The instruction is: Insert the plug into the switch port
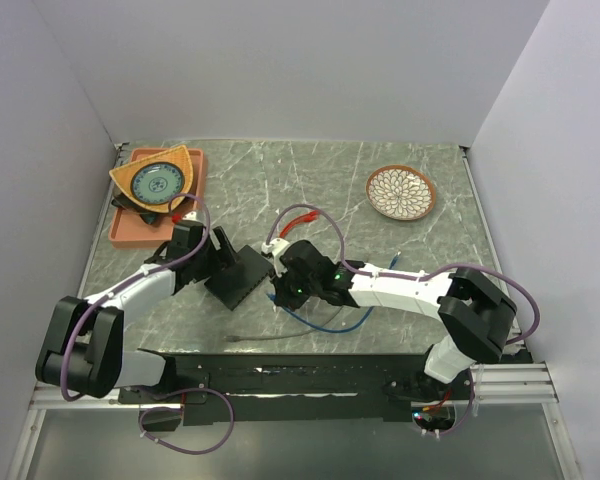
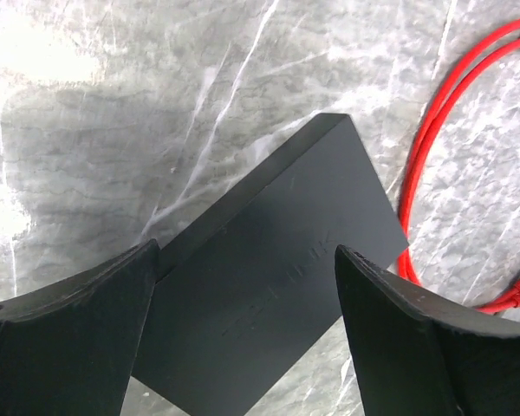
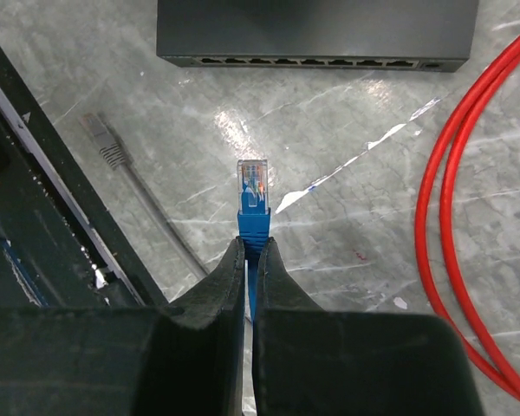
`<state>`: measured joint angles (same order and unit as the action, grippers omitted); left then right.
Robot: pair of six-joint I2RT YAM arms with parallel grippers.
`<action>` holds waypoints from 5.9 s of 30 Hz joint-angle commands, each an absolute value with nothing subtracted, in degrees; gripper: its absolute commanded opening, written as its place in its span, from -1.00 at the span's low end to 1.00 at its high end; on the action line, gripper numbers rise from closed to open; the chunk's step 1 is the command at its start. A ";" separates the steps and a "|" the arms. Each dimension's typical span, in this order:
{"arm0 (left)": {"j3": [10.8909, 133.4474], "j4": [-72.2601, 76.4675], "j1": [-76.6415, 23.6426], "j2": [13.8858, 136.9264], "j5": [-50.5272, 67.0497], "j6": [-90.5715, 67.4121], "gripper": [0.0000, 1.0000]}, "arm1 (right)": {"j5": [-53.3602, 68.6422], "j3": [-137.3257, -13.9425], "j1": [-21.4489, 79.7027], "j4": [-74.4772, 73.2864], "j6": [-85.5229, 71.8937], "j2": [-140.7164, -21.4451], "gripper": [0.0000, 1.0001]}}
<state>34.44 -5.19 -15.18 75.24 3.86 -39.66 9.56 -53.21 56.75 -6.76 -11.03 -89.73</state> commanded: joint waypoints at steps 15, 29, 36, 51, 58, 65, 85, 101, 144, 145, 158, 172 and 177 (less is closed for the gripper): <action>34.11 -7.73 -15.03 73.66 6.50 -40.60 0.74 | 6.51 -55.11 57.22 -6.50 -9.32 -91.84 -1.00; 37.61 -10.19 -15.03 73.73 0.79 -37.71 0.71 | 3.43 -59.67 59.68 -9.14 -8.44 -96.32 -1.00; 38.41 -7.74 -15.03 78.92 4.03 -35.24 0.56 | 0.97 -63.80 61.35 -11.78 -9.49 -100.45 -1.00; 33.49 -2.11 -15.03 80.33 10.54 -38.76 0.48 | -2.71 -62.49 64.51 -6.94 -12.22 -106.34 -1.00; 31.91 -0.44 -15.03 79.98 12.57 -40.69 0.48 | -6.50 -59.15 65.83 -1.68 -13.80 -106.00 -1.00; 30.85 -0.44 -15.03 80.59 12.74 -41.13 0.48 | -7.91 -56.34 65.83 2.37 -14.33 -105.03 -1.00; 31.29 1.41 -15.03 82.79 12.74 -41.40 0.49 | -7.12 -58.27 66.36 2.73 -12.75 -105.11 -1.00; 31.03 2.46 -15.03 83.67 13.62 -41.49 0.47 | -6.94 -60.12 66.71 2.55 -12.57 -105.03 -1.00; 26.54 5.01 -15.03 81.91 16.79 -42.89 0.35 | -8.96 -68.81 66.18 0.97 -16.08 -109.42 -1.00; 26.46 4.92 -15.03 81.65 16.79 -42.89 0.35 | -9.05 -69.34 66.09 0.97 -16.08 -109.42 -1.00; 24.43 4.92 -15.12 79.10 16.44 -44.21 0.29 | -9.32 -73.47 65.57 0.44 -17.49 -108.98 -1.00; 22.33 5.63 -15.38 76.56 14.85 -46.40 0.16 | -6.33 -76.29 64.42 0.26 -20.30 -108.37 -1.00; 21.97 5.98 -15.82 75.94 15.12 -47.02 0.15 | -5.89 -78.13 64.25 0.26 -20.30 -109.51 -1.00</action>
<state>24.23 12.82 -13.85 76.55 8.95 -43.33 -3.46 -71.00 65.63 -13.41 -18.70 -109.40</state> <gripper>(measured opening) 0.582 0.039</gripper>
